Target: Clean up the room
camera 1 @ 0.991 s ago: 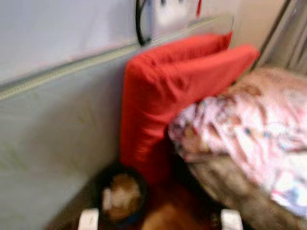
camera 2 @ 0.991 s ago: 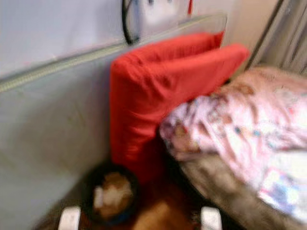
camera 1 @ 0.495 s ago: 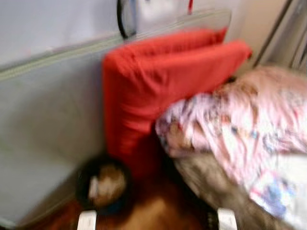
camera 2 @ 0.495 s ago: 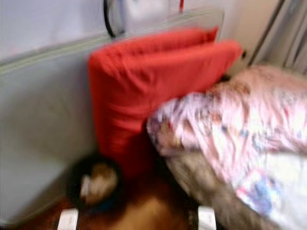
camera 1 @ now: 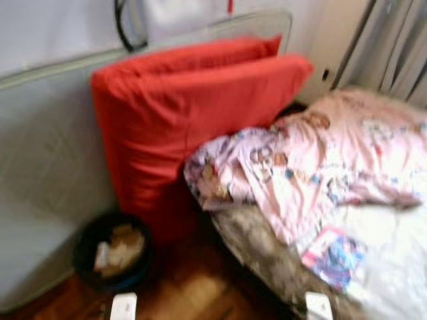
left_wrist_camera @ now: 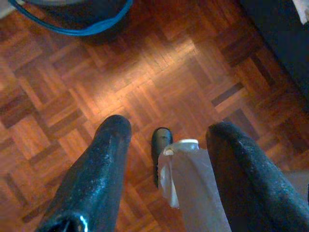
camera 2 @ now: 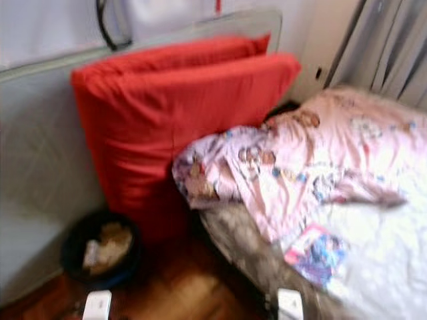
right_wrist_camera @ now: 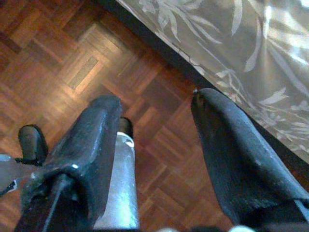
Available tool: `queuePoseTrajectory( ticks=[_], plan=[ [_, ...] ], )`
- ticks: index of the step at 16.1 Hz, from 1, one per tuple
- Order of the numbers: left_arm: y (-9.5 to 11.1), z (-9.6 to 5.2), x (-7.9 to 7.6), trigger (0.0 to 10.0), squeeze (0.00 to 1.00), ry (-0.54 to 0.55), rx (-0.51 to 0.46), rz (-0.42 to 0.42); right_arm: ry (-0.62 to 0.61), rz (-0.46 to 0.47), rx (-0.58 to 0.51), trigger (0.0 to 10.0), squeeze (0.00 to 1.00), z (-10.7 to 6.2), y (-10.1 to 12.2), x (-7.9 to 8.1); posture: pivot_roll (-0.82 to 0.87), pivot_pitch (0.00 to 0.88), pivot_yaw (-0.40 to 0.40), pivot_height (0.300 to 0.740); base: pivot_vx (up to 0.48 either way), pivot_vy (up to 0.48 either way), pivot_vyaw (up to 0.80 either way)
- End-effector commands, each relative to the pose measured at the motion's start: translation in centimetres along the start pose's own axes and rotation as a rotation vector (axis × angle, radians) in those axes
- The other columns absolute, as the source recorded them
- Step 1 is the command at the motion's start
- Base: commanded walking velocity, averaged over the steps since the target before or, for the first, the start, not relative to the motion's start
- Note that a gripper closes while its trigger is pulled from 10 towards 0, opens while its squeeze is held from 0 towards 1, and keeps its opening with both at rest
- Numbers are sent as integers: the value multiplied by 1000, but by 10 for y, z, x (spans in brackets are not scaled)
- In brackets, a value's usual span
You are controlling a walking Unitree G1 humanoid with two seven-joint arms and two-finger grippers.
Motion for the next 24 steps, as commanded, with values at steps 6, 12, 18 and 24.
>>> queuePoseTrajectory(
  ticks=[6,12,18,24],
  plan=[
    [6,0,13,10000,0,-35,-12,71,168,104,-71,10000,0,1,20,22,-18,9,11,740,0,0,0],
    [16,4,-1,10000,0,-49,-24,78,171,101,-79,10000,0,1,23,23,-18,0,9,740,0,0,0],
    [18,4,-4,10000,0,-58,-38,81,167,86,-84,10000,0,1,25,24,-19,0,10,740,0,0,0],
    [18,4,-4,10000,0,-58,-38,81,167,86,-84,10000,0,1,25,24,-19,0,10,740,0,0,0]
  ],
)
Point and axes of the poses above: a point about 5 cm out from each wrist's last joint towards the gripper, its own z axis pointing out of the wrist towards the gripper, its own y axis along the axis of the wrist's last joint, x = y × z, the point moved 3 cm from there along z, pointing out of the wrist towards the gripper, and after that the axes turned 11 degrees about z, right-handed, at the moved point
